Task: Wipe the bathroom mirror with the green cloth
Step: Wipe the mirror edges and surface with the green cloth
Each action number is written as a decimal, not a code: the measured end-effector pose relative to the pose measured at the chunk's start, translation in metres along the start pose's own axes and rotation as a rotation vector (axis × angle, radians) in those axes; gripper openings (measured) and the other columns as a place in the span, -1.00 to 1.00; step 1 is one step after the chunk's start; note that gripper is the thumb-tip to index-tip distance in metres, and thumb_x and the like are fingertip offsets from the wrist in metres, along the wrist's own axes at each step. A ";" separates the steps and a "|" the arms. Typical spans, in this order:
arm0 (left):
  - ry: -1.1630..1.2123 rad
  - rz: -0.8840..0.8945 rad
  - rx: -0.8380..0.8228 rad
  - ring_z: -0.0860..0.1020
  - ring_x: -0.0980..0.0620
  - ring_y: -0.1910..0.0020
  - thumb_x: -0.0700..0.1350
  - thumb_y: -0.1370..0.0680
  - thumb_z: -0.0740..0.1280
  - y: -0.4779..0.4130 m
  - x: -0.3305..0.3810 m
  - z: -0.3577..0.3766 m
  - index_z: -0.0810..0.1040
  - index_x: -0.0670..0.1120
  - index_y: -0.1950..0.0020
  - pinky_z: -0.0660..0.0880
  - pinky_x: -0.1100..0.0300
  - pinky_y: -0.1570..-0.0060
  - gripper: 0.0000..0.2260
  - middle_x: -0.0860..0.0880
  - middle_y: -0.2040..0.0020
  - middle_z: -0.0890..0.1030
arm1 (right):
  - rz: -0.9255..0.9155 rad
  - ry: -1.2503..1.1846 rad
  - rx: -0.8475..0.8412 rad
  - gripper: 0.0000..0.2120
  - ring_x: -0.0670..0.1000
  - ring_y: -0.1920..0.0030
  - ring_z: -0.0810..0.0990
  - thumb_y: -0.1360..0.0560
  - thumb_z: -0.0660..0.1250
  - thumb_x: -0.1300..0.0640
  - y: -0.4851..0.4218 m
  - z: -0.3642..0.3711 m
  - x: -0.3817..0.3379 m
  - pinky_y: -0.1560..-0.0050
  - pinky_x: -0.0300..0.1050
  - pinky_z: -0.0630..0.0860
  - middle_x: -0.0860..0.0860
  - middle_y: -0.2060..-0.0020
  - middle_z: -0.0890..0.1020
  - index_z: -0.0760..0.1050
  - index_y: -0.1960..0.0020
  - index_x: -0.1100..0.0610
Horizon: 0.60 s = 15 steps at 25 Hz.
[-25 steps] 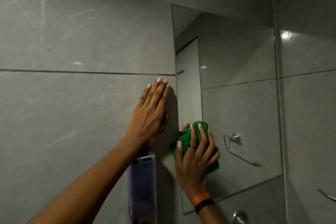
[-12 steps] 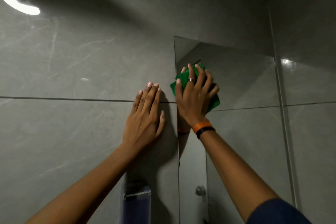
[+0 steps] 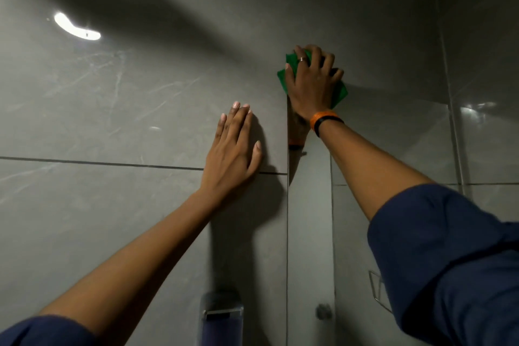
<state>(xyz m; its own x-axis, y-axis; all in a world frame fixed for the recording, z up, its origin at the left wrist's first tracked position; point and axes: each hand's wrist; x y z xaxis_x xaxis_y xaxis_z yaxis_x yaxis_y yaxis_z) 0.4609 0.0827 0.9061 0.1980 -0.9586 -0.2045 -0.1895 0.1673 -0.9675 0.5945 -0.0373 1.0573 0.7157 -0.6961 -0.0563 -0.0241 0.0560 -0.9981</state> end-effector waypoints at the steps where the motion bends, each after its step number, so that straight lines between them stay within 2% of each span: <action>1: -0.001 -0.015 -0.011 0.00 -0.15 -0.64 0.04 -0.65 0.04 -0.005 -0.004 -0.008 0.10 -0.29 -0.60 -0.17 0.03 -0.60 -0.40 -0.26 -0.63 0.14 | -0.020 -0.017 -0.031 -0.54 0.25 -0.41 0.35 -0.66 0.13 -0.10 -0.010 -0.004 -0.004 -0.27 0.22 0.31 0.11 -0.47 0.40 0.39 -0.50 0.02; 4: -0.103 -0.035 0.000 0.00 -0.15 -0.64 0.03 -0.65 0.05 -0.011 -0.022 -0.036 0.09 -0.28 -0.60 -0.17 0.03 -0.61 -0.41 -0.25 -0.63 0.13 | -0.090 -0.135 -0.120 -0.58 0.25 -0.41 0.33 -0.65 0.20 -0.06 -0.034 -0.017 -0.028 -0.31 0.24 0.35 0.11 -0.45 0.40 0.43 -0.46 0.04; 7: -0.251 -0.013 0.007 0.01 -0.14 -0.64 0.03 -0.67 0.04 -0.008 -0.044 -0.078 0.08 -0.28 -0.60 -0.09 -0.05 -0.63 -0.42 -0.25 -0.63 0.13 | -0.156 -0.243 -0.095 -0.61 0.22 -0.38 0.37 -0.63 0.22 -0.04 -0.024 -0.027 -0.068 -0.26 0.18 0.34 0.09 -0.42 0.43 0.47 -0.42 0.04; 11: -0.423 0.019 -0.042 0.02 -0.16 -0.64 0.01 -0.67 0.04 0.006 -0.075 -0.140 0.09 -0.28 -0.60 0.00 -0.12 -0.62 -0.43 -0.26 -0.63 0.15 | -0.242 -0.245 -0.064 -0.55 0.21 -0.34 0.42 -0.58 0.30 -0.05 0.027 -0.045 -0.126 -0.20 0.18 0.35 0.08 -0.40 0.47 0.45 -0.45 -0.01; 15: -0.484 -0.009 -0.106 0.02 -0.18 -0.64 0.01 -0.66 0.03 0.042 -0.104 -0.185 0.07 -0.28 -0.61 0.01 -0.13 -0.62 -0.42 -0.26 -0.63 0.13 | -0.310 -0.187 -0.102 -0.49 0.22 -0.37 0.42 -0.56 0.30 -0.08 0.092 -0.059 -0.165 -0.19 0.17 0.31 0.07 -0.45 0.44 0.40 -0.48 -0.02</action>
<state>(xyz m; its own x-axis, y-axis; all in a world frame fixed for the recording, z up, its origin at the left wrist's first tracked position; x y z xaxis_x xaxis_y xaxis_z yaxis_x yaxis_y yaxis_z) 0.2544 0.1466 0.9137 0.6195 -0.7384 -0.2664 -0.2780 0.1110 -0.9541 0.4323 0.0405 0.9734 0.8149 -0.5253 0.2449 0.1513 -0.2151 -0.9648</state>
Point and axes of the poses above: each hand's wrist, its own y-axis away from the middle knuckle, its own z-axis out of the palm, x = y × z
